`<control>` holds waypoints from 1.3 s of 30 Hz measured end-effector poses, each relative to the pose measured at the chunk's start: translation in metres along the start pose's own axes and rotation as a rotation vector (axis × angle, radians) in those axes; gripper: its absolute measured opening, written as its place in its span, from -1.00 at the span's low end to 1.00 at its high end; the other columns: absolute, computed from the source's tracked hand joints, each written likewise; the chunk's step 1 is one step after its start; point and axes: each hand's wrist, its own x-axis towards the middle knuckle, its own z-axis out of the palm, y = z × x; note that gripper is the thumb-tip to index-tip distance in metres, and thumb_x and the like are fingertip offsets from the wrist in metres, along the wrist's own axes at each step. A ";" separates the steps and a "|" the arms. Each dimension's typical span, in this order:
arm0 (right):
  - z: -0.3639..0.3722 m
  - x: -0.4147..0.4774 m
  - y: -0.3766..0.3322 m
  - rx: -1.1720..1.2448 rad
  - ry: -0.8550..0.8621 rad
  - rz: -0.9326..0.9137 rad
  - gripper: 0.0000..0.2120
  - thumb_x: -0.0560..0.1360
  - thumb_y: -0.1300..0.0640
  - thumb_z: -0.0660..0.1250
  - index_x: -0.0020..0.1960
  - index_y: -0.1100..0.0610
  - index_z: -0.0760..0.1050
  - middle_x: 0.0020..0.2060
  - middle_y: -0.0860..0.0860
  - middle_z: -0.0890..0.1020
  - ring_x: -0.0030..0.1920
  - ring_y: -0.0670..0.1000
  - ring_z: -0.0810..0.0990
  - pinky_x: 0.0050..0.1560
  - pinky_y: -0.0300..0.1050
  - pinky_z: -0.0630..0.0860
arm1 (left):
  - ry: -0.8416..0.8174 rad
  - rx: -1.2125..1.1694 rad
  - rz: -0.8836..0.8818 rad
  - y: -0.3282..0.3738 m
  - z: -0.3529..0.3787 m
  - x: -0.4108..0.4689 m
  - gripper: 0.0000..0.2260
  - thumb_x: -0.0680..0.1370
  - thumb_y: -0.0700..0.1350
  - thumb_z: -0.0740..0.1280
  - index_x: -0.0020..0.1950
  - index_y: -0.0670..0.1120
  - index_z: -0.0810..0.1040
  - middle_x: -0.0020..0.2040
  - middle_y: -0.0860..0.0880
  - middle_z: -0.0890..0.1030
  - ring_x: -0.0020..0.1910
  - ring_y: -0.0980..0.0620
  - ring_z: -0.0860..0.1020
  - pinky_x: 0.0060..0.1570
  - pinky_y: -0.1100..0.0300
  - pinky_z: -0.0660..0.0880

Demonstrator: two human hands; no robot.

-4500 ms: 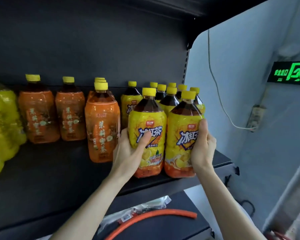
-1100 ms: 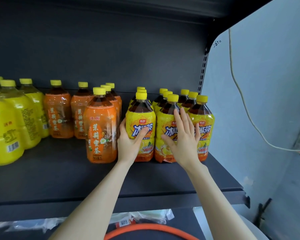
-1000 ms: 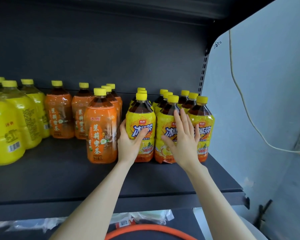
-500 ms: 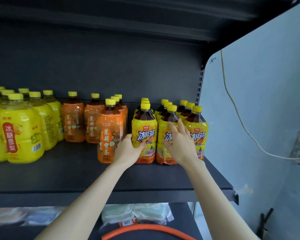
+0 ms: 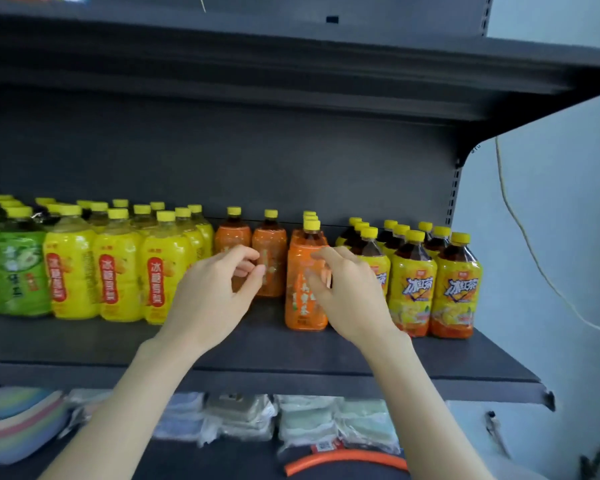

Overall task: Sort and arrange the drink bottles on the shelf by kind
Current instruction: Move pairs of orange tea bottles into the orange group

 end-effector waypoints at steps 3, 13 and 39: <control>0.027 -0.015 -0.058 0.071 0.026 0.002 -0.71 0.57 0.02 0.25 0.24 0.10 0.51 0.15 0.03 0.57 0.09 0.11 0.54 -0.05 -0.03 0.49 | -0.021 0.071 0.026 -0.040 -0.053 -0.028 -0.78 0.54 0.00 0.30 0.08 -0.09 0.59 -0.07 0.03 0.66 -0.09 0.06 0.62 -0.11 0.10 0.57; 0.147 -0.042 -0.224 0.207 -0.077 -0.010 -0.69 0.57 0.02 0.26 0.26 0.10 0.51 0.20 -0.02 0.54 0.17 0.05 0.51 0.03 0.01 0.50 | -0.079 0.202 -0.071 -0.192 -0.184 -0.107 -0.55 0.50 0.16 0.13 0.18 -0.10 0.56 0.05 0.02 0.62 -0.01 0.01 0.60 -0.08 0.09 0.55; 0.454 0.155 -0.480 0.343 -0.055 -0.086 -0.75 0.54 0.04 0.29 0.15 0.13 0.55 0.07 -0.01 0.58 0.07 0.06 0.57 0.06 0.02 0.51 | 0.100 0.186 -0.193 -0.579 -0.357 -0.010 -0.71 0.52 -0.04 0.33 0.23 -0.04 0.51 0.10 0.10 0.53 -0.26 0.14 0.46 -0.20 0.15 0.41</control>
